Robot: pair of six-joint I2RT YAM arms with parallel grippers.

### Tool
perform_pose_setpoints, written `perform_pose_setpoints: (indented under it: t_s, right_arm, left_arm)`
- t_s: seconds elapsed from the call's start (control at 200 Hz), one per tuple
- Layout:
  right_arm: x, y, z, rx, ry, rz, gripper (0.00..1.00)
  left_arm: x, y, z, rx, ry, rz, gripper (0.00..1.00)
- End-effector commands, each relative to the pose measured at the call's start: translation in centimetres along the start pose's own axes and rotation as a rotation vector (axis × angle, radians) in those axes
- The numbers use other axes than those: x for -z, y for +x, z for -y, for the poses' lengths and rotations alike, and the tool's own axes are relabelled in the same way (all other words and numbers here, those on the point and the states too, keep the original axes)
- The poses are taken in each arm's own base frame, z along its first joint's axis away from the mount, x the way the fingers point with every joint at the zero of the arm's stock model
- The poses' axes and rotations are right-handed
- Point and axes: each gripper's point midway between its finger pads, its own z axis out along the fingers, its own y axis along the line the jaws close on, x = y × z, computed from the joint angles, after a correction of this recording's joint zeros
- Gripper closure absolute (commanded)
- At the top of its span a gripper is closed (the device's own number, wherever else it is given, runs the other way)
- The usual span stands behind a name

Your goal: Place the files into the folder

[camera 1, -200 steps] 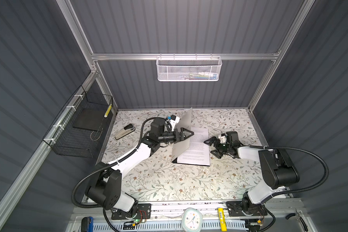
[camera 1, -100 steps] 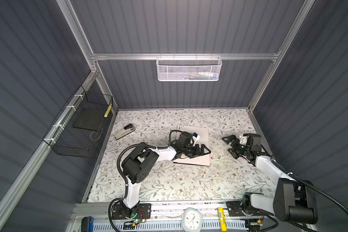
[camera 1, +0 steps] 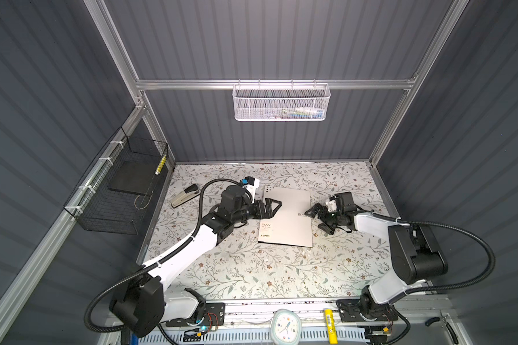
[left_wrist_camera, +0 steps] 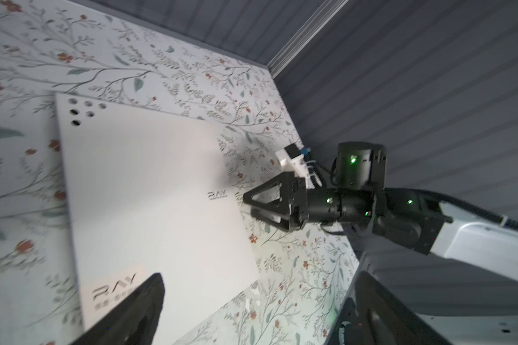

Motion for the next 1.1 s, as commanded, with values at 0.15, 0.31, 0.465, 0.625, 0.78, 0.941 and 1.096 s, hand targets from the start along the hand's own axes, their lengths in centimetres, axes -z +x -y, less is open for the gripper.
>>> perform_pose_setpoints:
  t_s: [0.15, 0.31, 0.465, 0.625, 0.78, 0.941, 1.096]
  right_arm:
    - [-3.7, -3.4, -2.3, 0.009, -0.027, -0.001, 0.01]
    - [-5.9, -4.7, -4.6, 0.006, -0.094, -0.028, 0.01]
    - [-3.6, -6.5, -5.5, 0.032, -0.066, 0.061, 0.01]
    - [4.0, -8.3, -6.1, 0.100, 0.011, 0.279, 0.01]
    - [14.2, -9.3, -5.3, 0.175, 0.116, 0.572, 0.01]
    - [22.0, -9.6, 0.0, 0.224, 0.324, 0.843, 0.01]
    - [23.5, -8.8, 3.7, 0.394, 0.396, 0.984, 0.01]
  left_arm:
    - [4.8, 0.9, -3.7, -0.052, -0.229, 0.088, 0.00]
    - [6.5, -0.6, -4.0, -0.059, -0.292, 0.160, 0.00]
    - [8.2, -1.7, -7.6, -0.052, -0.521, 0.236, 0.00]
    - [10.0, -2.2, -12.2, -0.152, -0.784, 0.325, 0.00]
    - [13.4, -2.9, -16.5, -0.210, -1.103, 0.433, 0.00]
    - [14.0, -2.2, -21.5, -0.250, -1.268, 0.430, 0.00]
    - [15.1, -2.3, -25.7, -0.211, -1.273, 0.494, 0.00]
